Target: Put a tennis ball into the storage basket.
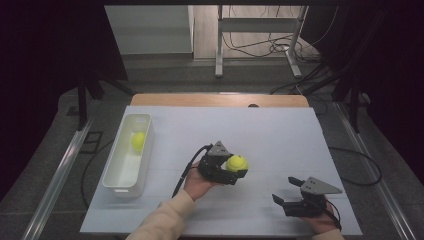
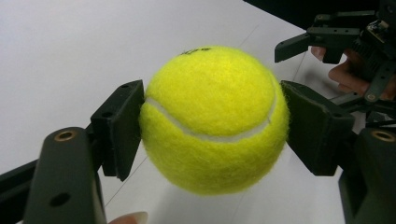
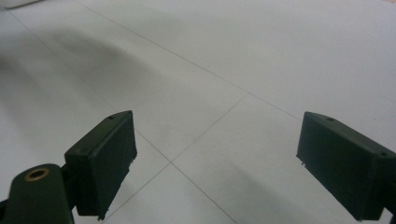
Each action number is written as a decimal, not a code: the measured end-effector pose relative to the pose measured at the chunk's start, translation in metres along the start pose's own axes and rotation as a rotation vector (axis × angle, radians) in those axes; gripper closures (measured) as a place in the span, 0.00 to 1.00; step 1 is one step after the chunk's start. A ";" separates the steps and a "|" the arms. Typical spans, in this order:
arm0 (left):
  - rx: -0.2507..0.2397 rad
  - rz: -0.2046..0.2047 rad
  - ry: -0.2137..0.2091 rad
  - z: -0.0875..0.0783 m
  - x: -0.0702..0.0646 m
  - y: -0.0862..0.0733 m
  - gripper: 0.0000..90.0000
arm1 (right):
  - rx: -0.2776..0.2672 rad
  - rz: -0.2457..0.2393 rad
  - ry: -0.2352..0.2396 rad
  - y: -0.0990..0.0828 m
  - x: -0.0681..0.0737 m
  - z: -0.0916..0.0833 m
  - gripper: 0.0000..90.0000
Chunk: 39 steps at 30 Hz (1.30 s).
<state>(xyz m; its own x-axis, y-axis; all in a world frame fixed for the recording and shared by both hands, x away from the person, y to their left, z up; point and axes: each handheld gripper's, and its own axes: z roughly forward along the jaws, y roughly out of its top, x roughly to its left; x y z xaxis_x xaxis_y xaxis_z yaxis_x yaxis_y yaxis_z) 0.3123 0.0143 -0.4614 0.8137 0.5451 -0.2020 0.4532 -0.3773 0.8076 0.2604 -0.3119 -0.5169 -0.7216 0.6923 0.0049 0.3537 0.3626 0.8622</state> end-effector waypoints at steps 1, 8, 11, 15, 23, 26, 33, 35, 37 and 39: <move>-0.002 -0.001 0.005 -0.003 0.000 0.000 0.30 | 0.002 0.000 -0.002 0.000 0.000 0.000 0.14; -0.019 -0.021 0.028 -0.027 0.004 -0.002 0.30 | -0.004 0.003 -0.004 0.001 0.001 0.001 0.14; -0.022 -0.021 0.040 -0.034 0.006 -0.003 0.30 | -0.005 -0.001 -0.002 0.001 0.001 0.002 0.14; -0.025 -0.022 0.057 -0.041 0.009 -0.004 0.30 | -0.005 -0.001 -0.003 0.001 0.001 0.002 0.14; -0.030 -0.029 0.079 -0.049 0.014 -0.007 0.30 | -0.003 -0.001 -0.006 0.001 0.001 0.002 0.14; -0.033 -0.039 0.087 -0.052 0.018 -0.008 0.30 | -0.003 -0.002 -0.007 0.001 0.000 0.002 0.14; -0.039 -0.044 0.108 -0.060 0.022 -0.009 0.30 | -0.001 -0.001 -0.006 0.000 0.000 0.002 0.14; -0.038 -0.048 0.114 -0.063 0.023 -0.010 0.30 | -0.001 -0.002 -0.006 0.000 0.001 0.002 0.14; -0.039 -0.051 0.119 -0.065 0.024 -0.010 0.30 | -0.002 -0.002 -0.006 0.000 0.001 0.002 0.14; -0.041 -0.056 0.129 -0.068 0.025 -0.011 0.30 | -0.002 -0.004 -0.006 0.001 0.001 0.002 0.14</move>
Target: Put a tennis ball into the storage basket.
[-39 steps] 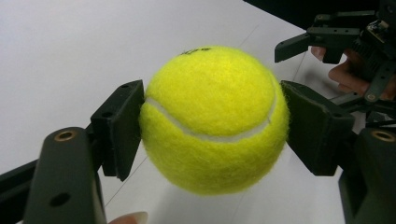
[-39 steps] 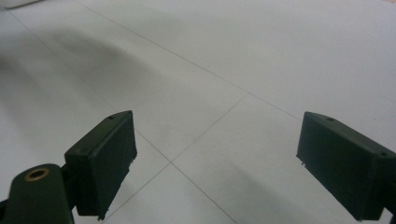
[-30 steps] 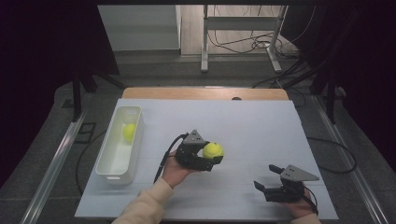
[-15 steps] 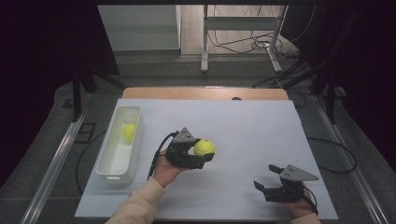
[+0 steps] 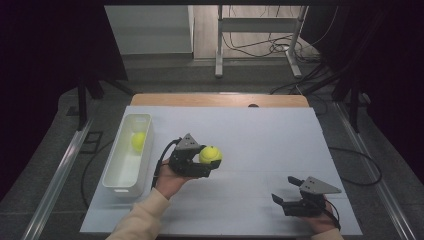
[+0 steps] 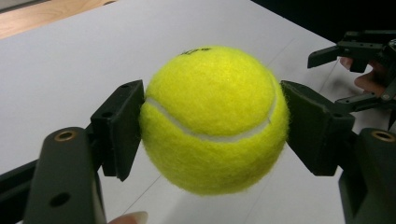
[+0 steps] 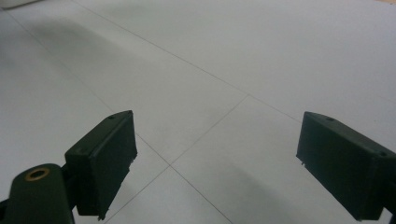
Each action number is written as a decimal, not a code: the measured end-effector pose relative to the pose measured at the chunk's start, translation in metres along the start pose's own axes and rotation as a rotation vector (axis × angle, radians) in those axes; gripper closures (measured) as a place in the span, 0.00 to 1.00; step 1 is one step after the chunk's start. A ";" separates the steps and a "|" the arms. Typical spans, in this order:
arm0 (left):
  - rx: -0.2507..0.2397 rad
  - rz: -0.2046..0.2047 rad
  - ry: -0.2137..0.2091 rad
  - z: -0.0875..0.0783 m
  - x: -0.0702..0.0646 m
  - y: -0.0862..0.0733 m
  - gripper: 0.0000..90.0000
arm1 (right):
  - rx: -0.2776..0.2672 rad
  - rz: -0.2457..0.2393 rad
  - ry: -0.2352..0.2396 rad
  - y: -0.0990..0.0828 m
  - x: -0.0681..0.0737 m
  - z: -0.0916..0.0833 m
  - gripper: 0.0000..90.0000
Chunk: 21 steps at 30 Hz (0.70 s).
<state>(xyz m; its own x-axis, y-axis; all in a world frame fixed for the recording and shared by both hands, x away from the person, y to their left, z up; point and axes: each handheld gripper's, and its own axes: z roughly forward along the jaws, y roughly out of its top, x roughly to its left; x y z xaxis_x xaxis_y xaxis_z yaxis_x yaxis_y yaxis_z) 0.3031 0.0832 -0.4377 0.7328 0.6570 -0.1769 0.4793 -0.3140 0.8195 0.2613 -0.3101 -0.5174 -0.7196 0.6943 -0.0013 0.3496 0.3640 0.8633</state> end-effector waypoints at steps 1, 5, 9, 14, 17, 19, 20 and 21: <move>-0.001 -0.003 0.005 -0.002 0.001 0.000 0.30 | 0.000 0.000 0.000 0.000 0.000 0.000 0.14; -0.010 -0.014 0.013 -0.007 0.006 -0.002 0.30 | 0.002 0.001 -0.002 0.000 -0.001 0.000 0.14; -0.018 -0.022 0.021 -0.011 0.009 -0.003 0.30 | 0.002 0.000 0.000 0.000 0.000 0.001 0.14; -0.028 -0.034 0.031 -0.016 0.014 -0.004 0.30 | 0.008 0.000 -0.006 0.000 0.000 0.000 0.14; -0.032 -0.039 0.036 -0.018 0.016 -0.005 0.30 | 0.006 0.002 -0.003 0.000 0.000 0.000 0.14; -0.033 -0.038 0.040 -0.019 0.016 -0.004 0.30 | 0.006 0.002 -0.003 0.000 0.000 0.000 0.14; -0.034 -0.037 0.043 -0.021 0.017 -0.004 0.30 | 0.005 0.002 -0.003 0.000 0.000 0.000 0.14; -0.037 -0.040 0.046 -0.022 0.017 -0.004 0.30 | 0.005 0.002 -0.004 0.000 0.000 0.000 0.14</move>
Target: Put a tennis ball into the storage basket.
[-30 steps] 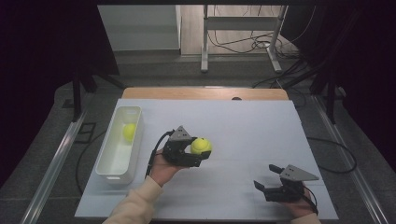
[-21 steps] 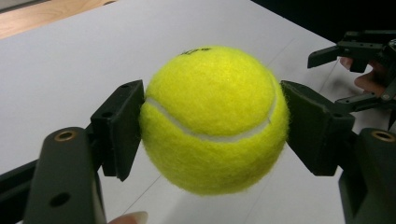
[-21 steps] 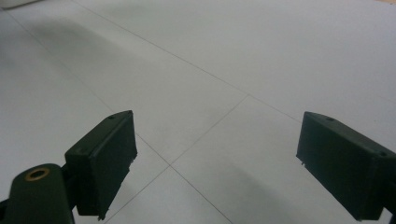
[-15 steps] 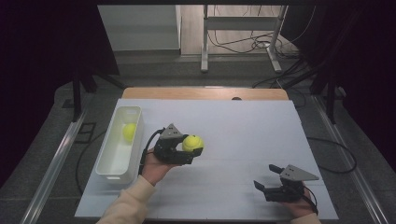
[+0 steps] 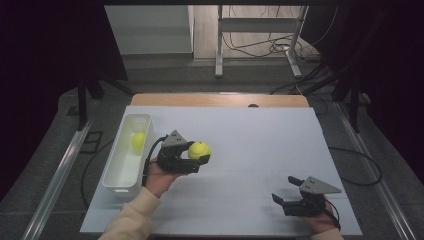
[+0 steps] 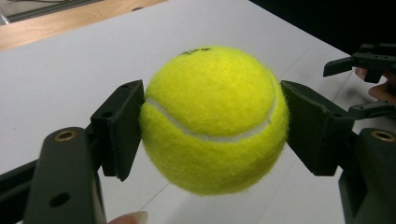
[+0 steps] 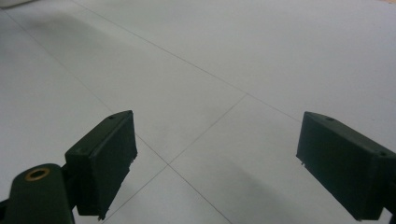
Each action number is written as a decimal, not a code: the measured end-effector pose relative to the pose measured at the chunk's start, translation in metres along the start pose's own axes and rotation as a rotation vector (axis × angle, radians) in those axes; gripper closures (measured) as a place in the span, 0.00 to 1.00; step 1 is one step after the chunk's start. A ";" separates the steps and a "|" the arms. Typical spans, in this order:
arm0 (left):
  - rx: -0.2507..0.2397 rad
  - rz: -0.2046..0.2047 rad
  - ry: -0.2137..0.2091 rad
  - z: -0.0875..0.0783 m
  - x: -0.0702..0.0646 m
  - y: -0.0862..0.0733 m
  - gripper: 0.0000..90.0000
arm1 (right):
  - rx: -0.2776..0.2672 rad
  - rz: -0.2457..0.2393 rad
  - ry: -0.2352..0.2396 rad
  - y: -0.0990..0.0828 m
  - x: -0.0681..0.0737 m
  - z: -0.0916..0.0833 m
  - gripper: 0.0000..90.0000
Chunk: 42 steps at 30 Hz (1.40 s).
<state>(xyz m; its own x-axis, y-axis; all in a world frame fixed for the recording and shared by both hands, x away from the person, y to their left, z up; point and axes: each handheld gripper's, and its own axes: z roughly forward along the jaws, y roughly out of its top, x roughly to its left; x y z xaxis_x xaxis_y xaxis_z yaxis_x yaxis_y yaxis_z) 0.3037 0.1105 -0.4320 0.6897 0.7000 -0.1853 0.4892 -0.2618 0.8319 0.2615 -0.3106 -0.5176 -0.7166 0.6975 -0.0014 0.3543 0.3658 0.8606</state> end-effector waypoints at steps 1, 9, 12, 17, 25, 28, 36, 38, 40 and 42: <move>0.000 0.000 0.000 0.000 0.000 0.000 0.30 | 0.000 0.000 0.000 0.000 0.000 0.000 0.14; -0.019 -0.001 0.022 -0.011 0.005 0.003 0.30 | 0.000 0.002 -0.002 0.000 0.000 0.000 0.14; -0.029 -0.009 0.031 -0.015 0.008 0.004 0.30 | -0.002 0.002 -0.002 0.000 0.000 0.000 0.14; -0.029 -0.015 0.043 -0.017 0.012 0.005 0.30 | 0.000 -0.001 -0.002 0.000 0.000 0.000 0.14; -0.043 -0.035 0.068 -0.022 0.021 0.005 0.30 | -0.002 0.000 -0.002 0.000 0.000 0.000 0.14; -0.046 -0.043 0.082 -0.023 0.025 0.005 0.30 | -0.002 0.000 -0.002 0.000 0.000 0.000 0.14; -0.060 -0.053 0.107 -0.029 0.032 0.007 0.30 | 0.001 -0.001 -0.003 0.000 0.000 0.000 0.14; -0.065 -0.062 0.116 -0.031 0.035 0.006 0.30 | 0.001 -0.001 -0.004 0.000 0.000 0.000 0.14; -0.068 -0.063 0.123 -0.032 0.036 0.007 0.30 | 0.002 -0.002 -0.003 0.000 0.000 0.000 0.14; -0.071 -0.065 0.125 -0.033 0.037 0.007 0.30 | 0.001 -0.002 -0.003 0.000 0.000 0.000 0.14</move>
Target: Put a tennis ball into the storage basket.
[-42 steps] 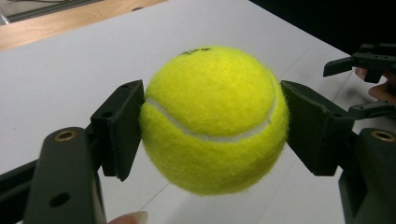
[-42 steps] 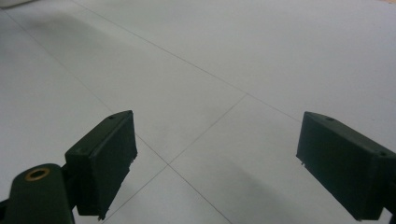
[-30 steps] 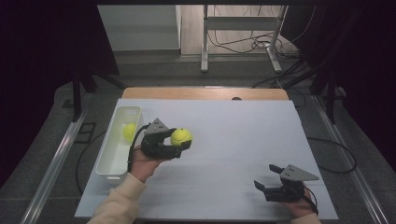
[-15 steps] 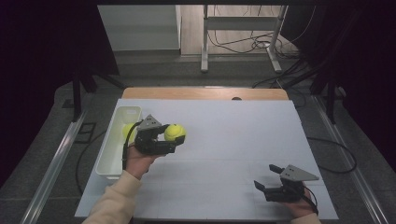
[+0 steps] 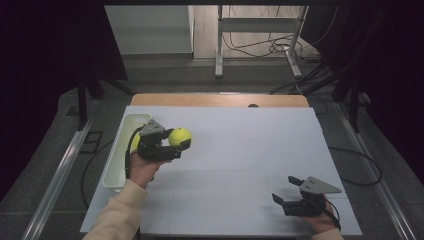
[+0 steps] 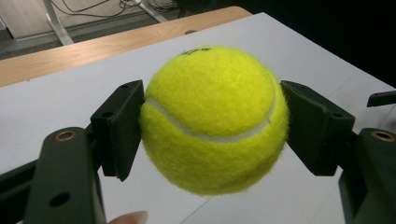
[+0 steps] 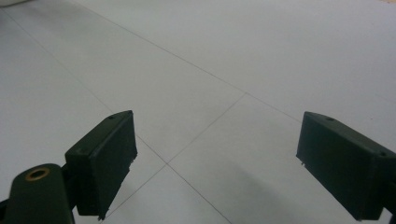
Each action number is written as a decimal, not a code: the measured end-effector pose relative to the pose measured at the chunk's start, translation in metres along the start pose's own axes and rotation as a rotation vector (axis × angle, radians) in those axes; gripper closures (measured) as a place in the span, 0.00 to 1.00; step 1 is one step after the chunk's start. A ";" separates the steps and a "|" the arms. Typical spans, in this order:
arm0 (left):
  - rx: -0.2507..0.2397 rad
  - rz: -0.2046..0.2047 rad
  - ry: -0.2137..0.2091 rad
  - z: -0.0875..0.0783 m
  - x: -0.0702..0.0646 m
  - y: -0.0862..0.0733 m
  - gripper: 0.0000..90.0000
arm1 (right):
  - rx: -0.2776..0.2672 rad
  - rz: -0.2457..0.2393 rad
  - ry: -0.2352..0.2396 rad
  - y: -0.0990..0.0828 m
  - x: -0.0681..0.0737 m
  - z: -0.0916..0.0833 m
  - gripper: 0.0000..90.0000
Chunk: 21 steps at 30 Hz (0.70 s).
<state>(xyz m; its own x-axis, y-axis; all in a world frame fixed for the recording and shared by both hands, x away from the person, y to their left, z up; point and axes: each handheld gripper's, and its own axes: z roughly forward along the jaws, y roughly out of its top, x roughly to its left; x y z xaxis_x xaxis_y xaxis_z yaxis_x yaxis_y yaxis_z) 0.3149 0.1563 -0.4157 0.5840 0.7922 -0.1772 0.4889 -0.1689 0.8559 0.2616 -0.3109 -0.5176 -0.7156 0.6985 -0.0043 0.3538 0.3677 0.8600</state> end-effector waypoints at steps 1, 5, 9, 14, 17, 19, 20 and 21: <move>-0.003 -0.002 0.003 -0.001 0.001 0.001 0.30 | -0.002 0.001 0.000 0.000 0.000 0.000 0.14; -0.008 -0.011 0.011 -0.002 0.004 0.001 0.30 | -0.001 0.001 -0.002 0.000 0.000 0.000 0.14; -0.011 -0.018 0.018 -0.003 0.007 0.002 0.30 | 0.000 0.001 -0.004 0.000 0.001 0.000 0.14; -0.012 -0.027 0.036 -0.004 0.013 0.003 0.30 | 0.005 -0.001 -0.006 0.000 0.000 0.000 0.14; -0.013 -0.032 0.045 -0.005 0.017 0.004 0.30 | 0.000 0.001 -0.005 0.000 0.000 0.000 0.14; -0.016 -0.038 0.048 -0.006 0.018 0.005 0.30 | 0.000 0.000 -0.005 0.000 0.000 0.000 0.14; -0.017 -0.038 0.051 -0.007 0.019 0.005 0.30 | 0.001 -0.001 -0.005 0.000 0.000 0.000 0.14; -0.017 -0.040 0.052 -0.007 0.019 0.005 0.30 | 0.001 -0.001 -0.005 0.000 0.000 0.000 0.14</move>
<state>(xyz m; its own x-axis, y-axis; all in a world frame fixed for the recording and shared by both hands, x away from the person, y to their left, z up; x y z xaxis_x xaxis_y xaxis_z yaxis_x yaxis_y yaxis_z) 0.3241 0.1749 -0.4115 0.5294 0.8277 -0.1862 0.4997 -0.1269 0.8568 0.2617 -0.3112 -0.5177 -0.7130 0.7011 -0.0073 0.3539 0.3689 0.8595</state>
